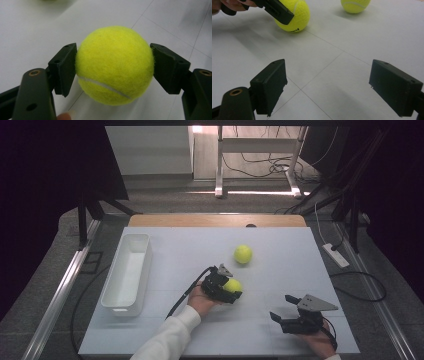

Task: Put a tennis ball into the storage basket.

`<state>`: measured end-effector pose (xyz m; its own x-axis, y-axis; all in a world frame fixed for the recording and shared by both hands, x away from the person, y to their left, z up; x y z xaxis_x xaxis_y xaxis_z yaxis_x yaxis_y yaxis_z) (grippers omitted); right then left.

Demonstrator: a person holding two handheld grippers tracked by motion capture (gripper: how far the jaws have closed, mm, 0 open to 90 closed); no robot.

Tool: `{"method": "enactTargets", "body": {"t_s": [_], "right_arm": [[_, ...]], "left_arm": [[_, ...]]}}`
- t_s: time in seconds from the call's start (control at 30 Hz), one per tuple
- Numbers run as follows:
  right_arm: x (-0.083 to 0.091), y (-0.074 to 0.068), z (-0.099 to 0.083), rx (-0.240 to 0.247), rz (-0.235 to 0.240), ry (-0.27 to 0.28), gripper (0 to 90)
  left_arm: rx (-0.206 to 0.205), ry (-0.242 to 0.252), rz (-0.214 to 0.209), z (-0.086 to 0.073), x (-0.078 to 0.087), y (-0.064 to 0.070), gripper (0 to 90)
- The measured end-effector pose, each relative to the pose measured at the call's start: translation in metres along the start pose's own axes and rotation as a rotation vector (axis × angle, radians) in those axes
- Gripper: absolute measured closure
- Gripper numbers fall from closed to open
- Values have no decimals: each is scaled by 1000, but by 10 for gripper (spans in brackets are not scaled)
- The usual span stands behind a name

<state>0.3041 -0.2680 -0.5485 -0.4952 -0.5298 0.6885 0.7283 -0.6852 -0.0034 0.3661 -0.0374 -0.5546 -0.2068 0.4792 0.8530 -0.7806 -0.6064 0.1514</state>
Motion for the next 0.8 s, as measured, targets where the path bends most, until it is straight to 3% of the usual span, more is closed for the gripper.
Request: {"method": "enactTargets", "body": {"t_s": [0.37,0.8], "right_arm": [[1,0,0,0,-4,0,142],[1,0,0,2,-4,1,142]], "left_arm": [[-29,27,22,1,6,1,270],[-37,64,9,1,16,5,269]]}}
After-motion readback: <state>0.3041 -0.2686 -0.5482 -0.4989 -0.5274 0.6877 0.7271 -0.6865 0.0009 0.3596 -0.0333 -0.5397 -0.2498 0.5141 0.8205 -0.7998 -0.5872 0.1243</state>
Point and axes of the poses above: each handheld gripper's, and its own axes: x roughly backward along the jaws, z roughly out of its top, y roughly to its right, the point moved 6 cm from there along -x, roughly forward along the jaws, and after that the axes turned 13 degrees about -y, right-handed, at the moved point
